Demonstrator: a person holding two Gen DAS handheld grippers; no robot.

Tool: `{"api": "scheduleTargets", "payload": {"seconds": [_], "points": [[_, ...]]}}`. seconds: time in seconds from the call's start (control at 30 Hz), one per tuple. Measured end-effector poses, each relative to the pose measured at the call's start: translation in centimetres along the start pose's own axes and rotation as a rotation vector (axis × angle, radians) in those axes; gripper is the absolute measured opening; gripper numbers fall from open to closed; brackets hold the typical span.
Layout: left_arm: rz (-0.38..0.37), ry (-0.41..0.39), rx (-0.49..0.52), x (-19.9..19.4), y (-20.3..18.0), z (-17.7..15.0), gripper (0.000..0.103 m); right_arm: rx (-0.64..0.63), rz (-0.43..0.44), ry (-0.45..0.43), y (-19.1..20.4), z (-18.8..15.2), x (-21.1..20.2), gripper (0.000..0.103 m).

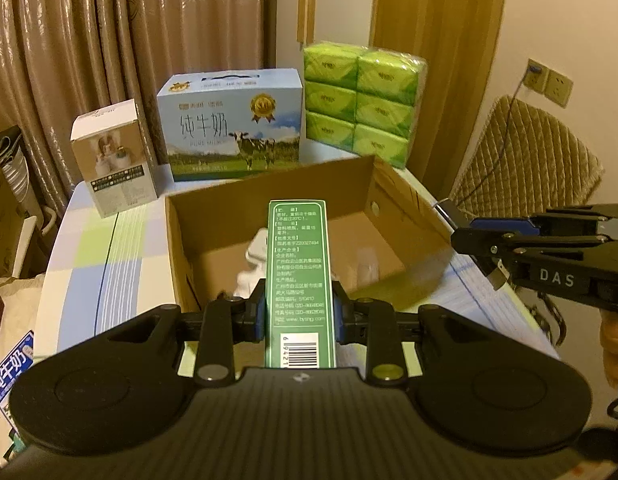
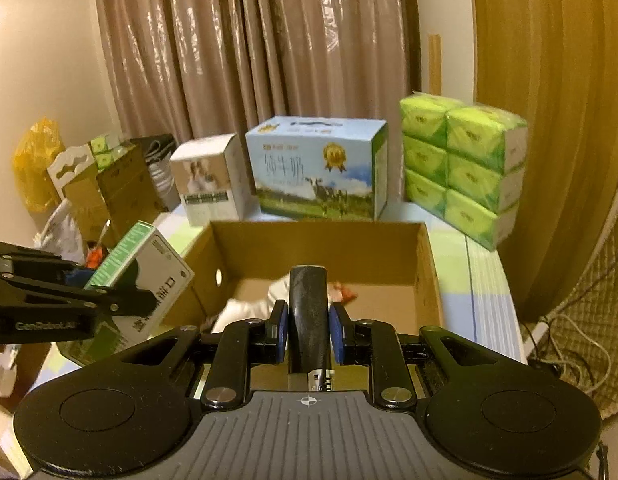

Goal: Organize objects
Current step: 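Lift the green box and black lighter and carry both over the cardboard box, then lower both items into the cardboard box and open both tools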

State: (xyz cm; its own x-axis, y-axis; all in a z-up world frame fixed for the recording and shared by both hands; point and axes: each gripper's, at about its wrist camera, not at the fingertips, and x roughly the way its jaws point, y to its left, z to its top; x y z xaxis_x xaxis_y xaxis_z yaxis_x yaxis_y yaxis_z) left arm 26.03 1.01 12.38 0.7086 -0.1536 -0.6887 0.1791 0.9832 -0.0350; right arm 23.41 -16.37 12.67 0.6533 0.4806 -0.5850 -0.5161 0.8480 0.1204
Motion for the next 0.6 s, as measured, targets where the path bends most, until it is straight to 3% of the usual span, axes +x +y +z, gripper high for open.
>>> {"api": "scheduleTargets", "payload": {"seconds": [0.23, 0.6], "points": [[0.007, 0.007, -0.031, 2.7, 1.1, 3.2, 0.025, 0.030, -0.008, 0.023, -1.2, 2.1, 3.0, 0.019], [0.017, 0.042, -0.021, 6.1, 1.5, 4.1, 0.025, 0.051, -0.010, 0.064, -2.6, 2.3, 6.3, 0.019]]}}
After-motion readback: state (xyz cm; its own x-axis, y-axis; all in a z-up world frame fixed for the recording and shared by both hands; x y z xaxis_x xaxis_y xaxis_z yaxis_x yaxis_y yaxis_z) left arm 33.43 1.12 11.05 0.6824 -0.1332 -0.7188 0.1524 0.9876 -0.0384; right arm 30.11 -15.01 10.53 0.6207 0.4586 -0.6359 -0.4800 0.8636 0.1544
